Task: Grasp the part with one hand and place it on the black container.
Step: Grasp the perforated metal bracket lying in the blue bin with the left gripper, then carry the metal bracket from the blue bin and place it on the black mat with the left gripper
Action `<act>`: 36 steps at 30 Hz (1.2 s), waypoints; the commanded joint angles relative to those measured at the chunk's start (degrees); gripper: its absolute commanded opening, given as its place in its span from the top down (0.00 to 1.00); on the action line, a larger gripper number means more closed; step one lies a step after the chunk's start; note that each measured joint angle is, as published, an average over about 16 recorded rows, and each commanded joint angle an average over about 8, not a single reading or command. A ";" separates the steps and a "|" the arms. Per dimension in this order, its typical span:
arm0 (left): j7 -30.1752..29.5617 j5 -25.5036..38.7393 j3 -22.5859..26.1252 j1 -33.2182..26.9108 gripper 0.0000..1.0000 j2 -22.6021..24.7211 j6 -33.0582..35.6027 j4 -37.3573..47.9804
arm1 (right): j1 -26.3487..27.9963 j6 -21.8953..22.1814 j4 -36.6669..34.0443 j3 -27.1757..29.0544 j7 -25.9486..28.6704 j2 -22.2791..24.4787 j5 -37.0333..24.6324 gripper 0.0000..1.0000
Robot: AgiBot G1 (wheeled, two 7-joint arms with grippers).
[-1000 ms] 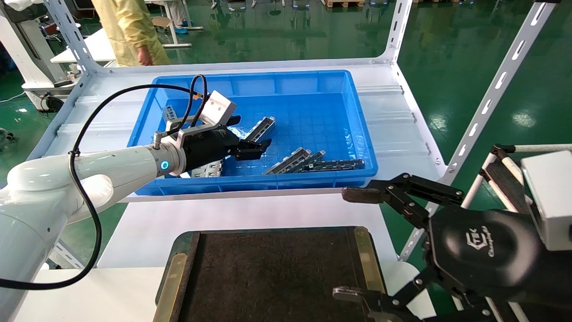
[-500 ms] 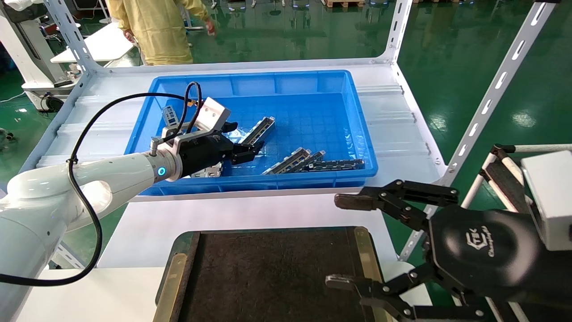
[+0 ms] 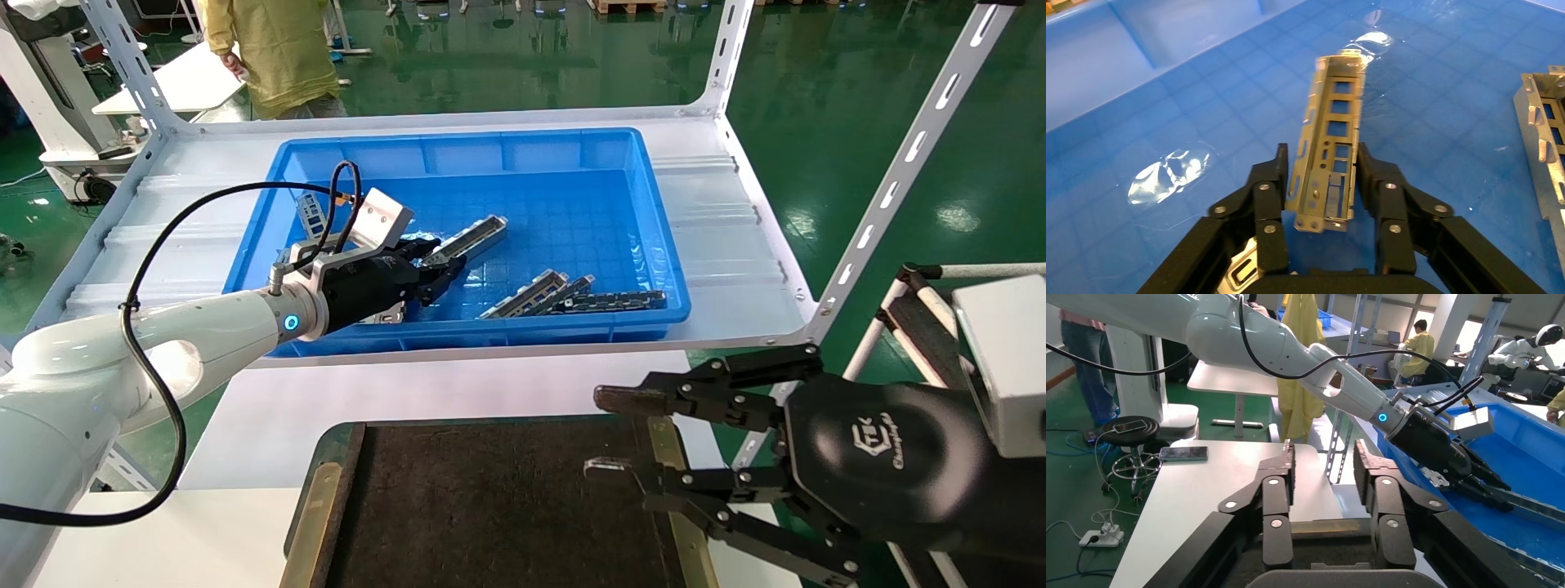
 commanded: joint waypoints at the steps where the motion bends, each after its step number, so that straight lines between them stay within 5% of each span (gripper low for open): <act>1: 0.04 -0.08 -0.05 -0.02 1.00 -0.04 -0.08 0.09 | 0.00 0.00 0.00 -0.01 0.00 0.00 0.01 1.00; 13: 0.17 -1.83 -1.19 -1.48 1.00 -1.48 5.90 -0.91 | 0.01 0.02 0.00 -0.05 -0.03 0.02 0.04 1.00; 36: -0.81 -4.59 -2.42 -0.07 1.00 -9.89 36.52 -6.89 | 0.03 0.06 0.00 -0.14 -0.07 0.06 0.10 1.00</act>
